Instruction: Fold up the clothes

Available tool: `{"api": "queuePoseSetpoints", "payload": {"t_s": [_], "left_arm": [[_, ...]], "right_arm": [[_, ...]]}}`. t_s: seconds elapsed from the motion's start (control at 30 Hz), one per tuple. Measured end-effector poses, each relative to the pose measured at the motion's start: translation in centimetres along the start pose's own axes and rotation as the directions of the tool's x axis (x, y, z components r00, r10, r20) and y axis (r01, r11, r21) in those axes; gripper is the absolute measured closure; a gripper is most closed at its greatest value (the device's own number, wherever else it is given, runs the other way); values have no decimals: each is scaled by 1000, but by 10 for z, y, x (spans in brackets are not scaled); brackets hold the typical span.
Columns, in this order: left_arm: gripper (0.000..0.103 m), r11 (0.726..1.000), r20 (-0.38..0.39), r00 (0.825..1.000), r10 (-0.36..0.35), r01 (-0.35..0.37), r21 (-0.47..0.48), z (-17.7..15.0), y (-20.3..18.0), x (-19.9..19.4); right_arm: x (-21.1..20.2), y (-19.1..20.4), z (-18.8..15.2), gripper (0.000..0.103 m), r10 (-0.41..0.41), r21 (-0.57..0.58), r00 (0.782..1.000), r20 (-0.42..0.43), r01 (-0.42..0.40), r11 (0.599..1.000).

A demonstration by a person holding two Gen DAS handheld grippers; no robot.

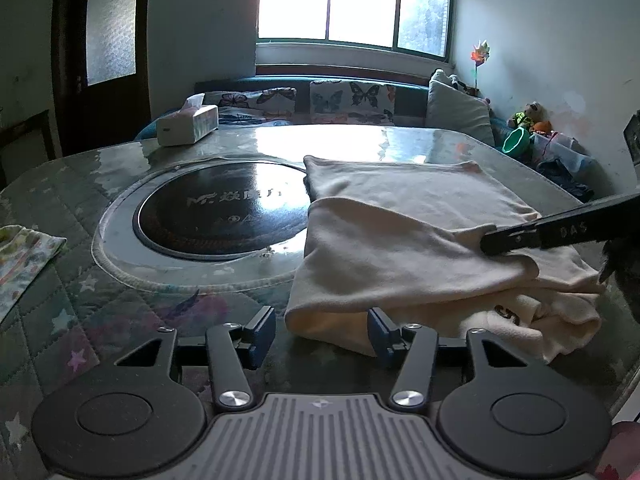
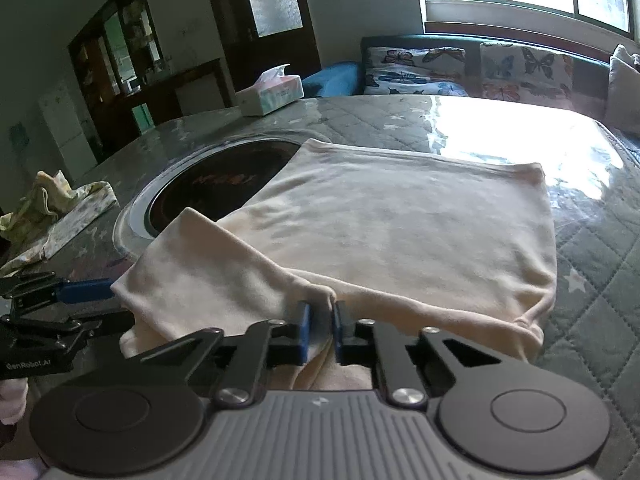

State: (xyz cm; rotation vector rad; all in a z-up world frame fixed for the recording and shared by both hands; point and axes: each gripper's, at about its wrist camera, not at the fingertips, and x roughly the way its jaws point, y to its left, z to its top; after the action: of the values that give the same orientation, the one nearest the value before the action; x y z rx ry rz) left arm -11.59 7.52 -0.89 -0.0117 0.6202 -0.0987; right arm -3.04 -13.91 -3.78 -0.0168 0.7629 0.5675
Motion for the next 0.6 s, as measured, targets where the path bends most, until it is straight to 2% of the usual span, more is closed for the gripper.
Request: {"api": "queuePoseSetpoints", "payload": {"t_s": [0.23,0.43,0.6], "left_arm": [[48,1000,3,1000,14,-14,1,0,-1,3],[48,999,3,1000,31,-31,13,0,-4,5],[48,999,6,999,33,-33,6,-1,-4,5]], "right_arm": [[-30,15,23,97,-7,-106,997,75,15,994],[-60,33,48,97,-25,-239,988,152,62,969],[-69,32,55,97,-64,-266,983,174,109,958]]}}
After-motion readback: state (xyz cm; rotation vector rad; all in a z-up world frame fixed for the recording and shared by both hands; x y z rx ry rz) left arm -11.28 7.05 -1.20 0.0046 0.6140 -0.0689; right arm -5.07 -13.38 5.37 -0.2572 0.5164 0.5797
